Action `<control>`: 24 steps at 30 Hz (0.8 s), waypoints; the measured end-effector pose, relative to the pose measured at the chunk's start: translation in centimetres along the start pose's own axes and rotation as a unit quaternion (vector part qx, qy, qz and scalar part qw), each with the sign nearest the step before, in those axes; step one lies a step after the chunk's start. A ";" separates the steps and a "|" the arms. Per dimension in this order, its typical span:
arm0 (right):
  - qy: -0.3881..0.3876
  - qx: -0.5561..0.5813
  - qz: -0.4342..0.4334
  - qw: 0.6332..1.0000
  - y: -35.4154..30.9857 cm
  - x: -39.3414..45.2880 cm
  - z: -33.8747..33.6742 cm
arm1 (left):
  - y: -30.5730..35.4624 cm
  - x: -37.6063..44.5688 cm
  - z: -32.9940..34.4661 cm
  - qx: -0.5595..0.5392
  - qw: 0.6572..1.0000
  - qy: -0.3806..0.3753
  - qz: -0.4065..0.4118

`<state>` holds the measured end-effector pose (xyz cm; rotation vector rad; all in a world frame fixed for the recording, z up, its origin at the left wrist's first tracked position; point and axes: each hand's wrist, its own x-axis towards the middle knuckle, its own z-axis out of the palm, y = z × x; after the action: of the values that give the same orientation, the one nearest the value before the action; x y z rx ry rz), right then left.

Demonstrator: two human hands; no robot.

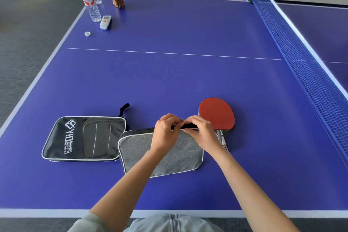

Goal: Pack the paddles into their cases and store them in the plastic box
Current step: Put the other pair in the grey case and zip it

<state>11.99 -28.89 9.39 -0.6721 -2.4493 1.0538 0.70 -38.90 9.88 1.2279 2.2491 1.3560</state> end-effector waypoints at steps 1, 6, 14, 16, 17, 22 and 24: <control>0.007 -0.001 -0.001 1.000 0.0 0.1 0.0 | -0.1 0.0 -0.2 0.007 1.000 0.001 -0.001; 0.068 -0.006 0.001 0.998 0.9 0.1 -0.8 | -1.8 0.3 -3.2 0.060 0.996 0.061 -0.028; 0.041 -0.049 0.007 0.998 1.7 0.0 -2.7 | -5.4 -1.5 -7.1 -0.020 0.969 0.156 -0.189; -0.038 -0.078 -0.013 0.996 0.0 0.8 -1.7 | -5.1 -1.7 -6.4 -0.063 0.969 0.143 -0.189; -0.077 -0.092 -0.017 0.993 -1.0 1.3 -0.9 | -4.7 -1.7 -6.1 -0.072 0.972 0.135 -0.176; -0.111 -0.068 -0.008 0.991 -4.4 3.4 2.9 | -3.6 -1.0 -5.3 -0.080 0.974 0.138 -0.161; -0.088 -0.045 0.003 0.995 -4.5 3.5 3.3 | -3.9 -0.9 -5.6 -0.092 0.967 0.143 -0.190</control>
<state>6.21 -31.44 11.20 -0.6381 -2.6618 1.0503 -4.04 -43.87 9.47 0.5312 2.3173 1.6137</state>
